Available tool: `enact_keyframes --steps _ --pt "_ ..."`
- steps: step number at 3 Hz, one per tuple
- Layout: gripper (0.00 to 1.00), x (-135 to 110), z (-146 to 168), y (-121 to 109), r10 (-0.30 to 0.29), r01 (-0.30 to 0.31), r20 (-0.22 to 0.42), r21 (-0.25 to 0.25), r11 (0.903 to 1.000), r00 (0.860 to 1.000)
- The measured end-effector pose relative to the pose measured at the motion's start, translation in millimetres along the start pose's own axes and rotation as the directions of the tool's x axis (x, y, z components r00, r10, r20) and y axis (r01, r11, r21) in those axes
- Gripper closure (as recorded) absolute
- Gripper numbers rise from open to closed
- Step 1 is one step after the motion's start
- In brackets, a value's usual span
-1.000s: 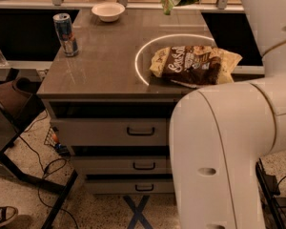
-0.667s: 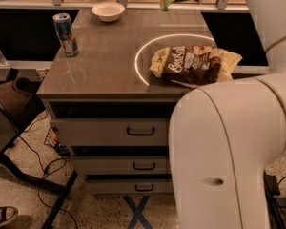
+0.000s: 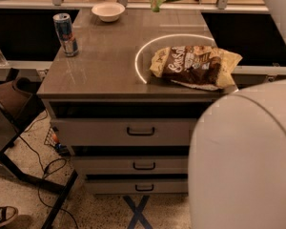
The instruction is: Move green rice chip bag near redbull can
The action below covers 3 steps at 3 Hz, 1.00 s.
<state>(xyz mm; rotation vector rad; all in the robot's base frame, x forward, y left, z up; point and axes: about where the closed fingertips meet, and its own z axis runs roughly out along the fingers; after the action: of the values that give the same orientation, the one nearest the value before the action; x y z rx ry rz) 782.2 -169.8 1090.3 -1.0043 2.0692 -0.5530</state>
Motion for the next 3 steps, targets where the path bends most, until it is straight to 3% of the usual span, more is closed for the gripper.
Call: enact_keyframes --steps 2,3 --pt "1.0 -5.9 -29.0 56.1 0.015 -0.011 0.113 -0.039 0.9992 0.993" --pt "1.0 -20.0 -39.4 85.4 -0.002 0.016 0.213 -0.062 0.998 0.977"
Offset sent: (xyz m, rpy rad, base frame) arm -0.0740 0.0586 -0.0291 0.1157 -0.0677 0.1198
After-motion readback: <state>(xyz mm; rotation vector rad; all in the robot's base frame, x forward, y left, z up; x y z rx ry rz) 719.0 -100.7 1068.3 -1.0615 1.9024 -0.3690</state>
